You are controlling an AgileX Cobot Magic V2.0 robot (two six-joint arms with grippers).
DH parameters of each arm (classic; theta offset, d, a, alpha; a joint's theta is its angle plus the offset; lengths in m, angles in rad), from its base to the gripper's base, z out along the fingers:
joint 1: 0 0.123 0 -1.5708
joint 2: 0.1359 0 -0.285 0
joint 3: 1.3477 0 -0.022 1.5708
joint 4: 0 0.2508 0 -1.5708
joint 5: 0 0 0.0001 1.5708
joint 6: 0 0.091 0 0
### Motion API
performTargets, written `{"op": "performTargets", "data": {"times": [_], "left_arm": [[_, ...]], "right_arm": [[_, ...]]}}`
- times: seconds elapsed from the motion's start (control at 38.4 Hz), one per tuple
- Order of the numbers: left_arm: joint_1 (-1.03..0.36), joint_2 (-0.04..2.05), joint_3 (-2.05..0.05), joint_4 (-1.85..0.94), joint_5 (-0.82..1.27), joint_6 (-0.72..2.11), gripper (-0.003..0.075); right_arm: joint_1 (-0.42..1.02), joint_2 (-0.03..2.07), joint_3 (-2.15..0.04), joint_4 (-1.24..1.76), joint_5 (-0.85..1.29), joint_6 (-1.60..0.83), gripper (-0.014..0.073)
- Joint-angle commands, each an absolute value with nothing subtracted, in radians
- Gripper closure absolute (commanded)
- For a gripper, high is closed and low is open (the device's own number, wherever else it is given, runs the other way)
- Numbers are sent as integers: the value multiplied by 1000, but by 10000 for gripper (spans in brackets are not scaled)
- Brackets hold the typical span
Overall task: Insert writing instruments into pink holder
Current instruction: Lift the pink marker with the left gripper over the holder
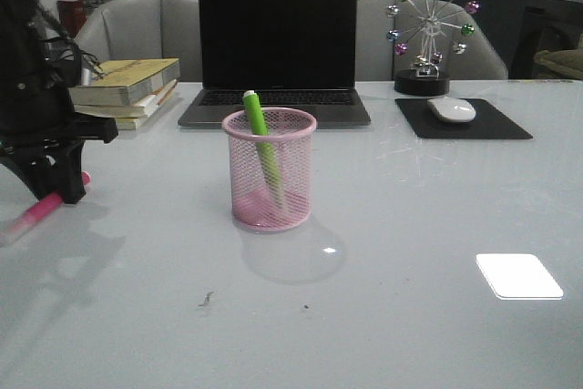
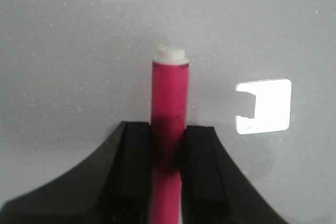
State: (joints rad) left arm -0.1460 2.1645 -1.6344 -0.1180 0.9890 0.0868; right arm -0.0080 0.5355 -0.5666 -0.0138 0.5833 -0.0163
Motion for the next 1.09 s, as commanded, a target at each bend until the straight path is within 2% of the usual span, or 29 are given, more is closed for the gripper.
{"op": "performTargets", "data": {"times": [0.0,0.21,0.57,1.07], "left_arm": [[-170,2124,-1682,-138,996,87,621],[-235,2023,-1776,-155,885,113,621],[-333,1840,-1783,-294,612,180,620],[-525,1803,-1732,-369,268,248,620]], "right_arm": [[-15,535,-596,-26,507,-25,148],[-15,535,-596,-26,507,-25,148],[-15,535,-596,-26,507,-25,148],[-15,535,-596,-26,507,-25,148]]}}
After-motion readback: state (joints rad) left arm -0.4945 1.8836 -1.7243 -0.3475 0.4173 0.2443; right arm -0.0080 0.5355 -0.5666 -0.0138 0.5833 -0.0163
